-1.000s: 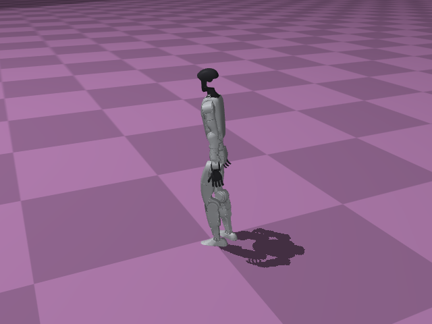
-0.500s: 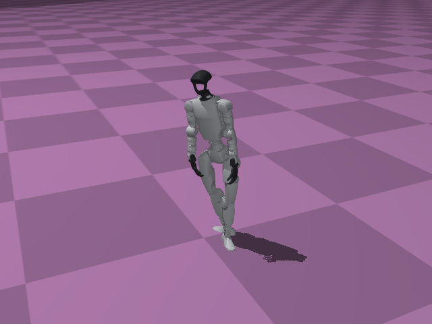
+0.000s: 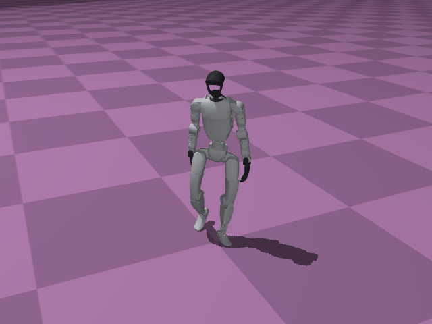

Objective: In place motions

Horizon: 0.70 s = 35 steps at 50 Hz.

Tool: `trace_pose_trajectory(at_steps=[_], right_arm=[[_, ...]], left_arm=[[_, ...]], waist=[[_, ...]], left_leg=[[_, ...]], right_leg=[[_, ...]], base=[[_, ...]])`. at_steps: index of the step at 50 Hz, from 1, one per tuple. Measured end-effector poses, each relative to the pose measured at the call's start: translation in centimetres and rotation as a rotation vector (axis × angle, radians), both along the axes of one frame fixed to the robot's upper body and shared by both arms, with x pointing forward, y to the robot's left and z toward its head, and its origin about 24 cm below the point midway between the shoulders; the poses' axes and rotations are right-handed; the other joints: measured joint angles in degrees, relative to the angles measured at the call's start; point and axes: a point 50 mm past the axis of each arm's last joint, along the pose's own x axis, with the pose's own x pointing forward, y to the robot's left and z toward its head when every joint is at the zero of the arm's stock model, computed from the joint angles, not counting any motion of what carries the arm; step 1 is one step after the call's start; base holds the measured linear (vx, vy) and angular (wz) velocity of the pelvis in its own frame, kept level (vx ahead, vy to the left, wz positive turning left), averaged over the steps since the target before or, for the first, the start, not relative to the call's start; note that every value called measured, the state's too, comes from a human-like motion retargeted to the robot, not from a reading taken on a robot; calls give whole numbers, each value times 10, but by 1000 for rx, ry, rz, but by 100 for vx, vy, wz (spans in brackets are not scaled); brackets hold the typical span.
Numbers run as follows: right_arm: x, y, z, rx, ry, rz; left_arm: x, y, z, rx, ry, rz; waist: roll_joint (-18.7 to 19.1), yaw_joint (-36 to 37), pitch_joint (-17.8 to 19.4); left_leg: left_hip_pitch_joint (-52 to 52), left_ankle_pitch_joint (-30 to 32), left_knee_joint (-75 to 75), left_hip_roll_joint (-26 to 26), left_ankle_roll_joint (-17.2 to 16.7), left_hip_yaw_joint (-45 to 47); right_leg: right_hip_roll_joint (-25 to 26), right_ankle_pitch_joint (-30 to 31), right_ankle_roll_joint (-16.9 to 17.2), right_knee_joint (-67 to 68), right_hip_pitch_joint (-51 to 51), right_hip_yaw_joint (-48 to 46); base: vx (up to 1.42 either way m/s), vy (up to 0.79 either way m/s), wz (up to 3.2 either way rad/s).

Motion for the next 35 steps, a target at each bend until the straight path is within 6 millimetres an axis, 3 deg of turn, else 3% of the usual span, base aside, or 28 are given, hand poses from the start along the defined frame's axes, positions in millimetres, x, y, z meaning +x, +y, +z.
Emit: trace_pose_trajectory(at_steps=[5,8,10,12,13,15,17,19,22,28,35], right_arm=[[-14,-8,0,-60,77,217],[-27,-15,1,-123,124,339],[-36,-17,2,-143,156,409],[-45,-15,2,-133,201,461],[-49,-12,2,-116,228,465],[-55,-8,2,-77,276,438],[-51,-3,1,-47,283,424],[-40,2,0,-34,242,449],[-18,6,-2,-48,137,523],[25,22,0,-24,-41,620],[48,35,3,34,-114,677]], left_arm=[[22,3,4,7,-57,-21],[33,-6,5,-11,-97,-38],[37,-11,5,-23,-113,-45],[36,-11,5,-28,-107,-57],[37,-10,5,-29,-96,-78],[29,-15,3,-33,-57,-114],[18,-21,0,-28,-25,-88],[4,-22,-2,-44,2,-40],[-20,-23,-5,-62,61,6],[-53,-21,-6,-62,139,40],[-69,-11,-5,-47,171,-3]], waist=[[8,-70,33],[-23,-87,53],[-58,-82,70],[-84,-49,67],[-94,-26,58],[-97,-21,56],[-106,24,55],[-101,12,51],[-89,4,27],[-84,18,26],[-79,34,36]], left_leg=[[-12,21,-1,-15,4,-137],[11,28,-4,-71,12,-205],[40,24,0,-115,15,-228],[47,17,19,-137,12,-229],[39,16,32,-145,12,-229],[38,27,44,-165,9,-275],[54,26,37,-166,-1,-262],[63,25,33,-166,-8,-270],[67,26,14,-163,-9,-270],[82,28,-1,-165,-7,-276],[79,26,4,-156,-19,-274]], right_leg=[[66,-34,-15,-106,-39,54],[78,-44,-6,-233,-22,138],[53,25,-10,-309,11,174],[33,8,-25,-326,46,131],[2,-4,-33,-320,56,20],[-6,-8,-27,-317,62,19],[3,-12,-23,-321,75,71],[-4,-9,-23,-337,94,16],[0,-11,-21,-346,97,7],[5,-10,-29,-350,111,-5],[4,-19,-42,-338,114,-30]], base=[[-10,-23,270],[2,-11,265],[12,-5,168],[20,-4,68],[18,-1,104],[16,2,168],[16,-1,66],[18,2,85],[20,9,47],[6,5,-5],[-5,2,0]])
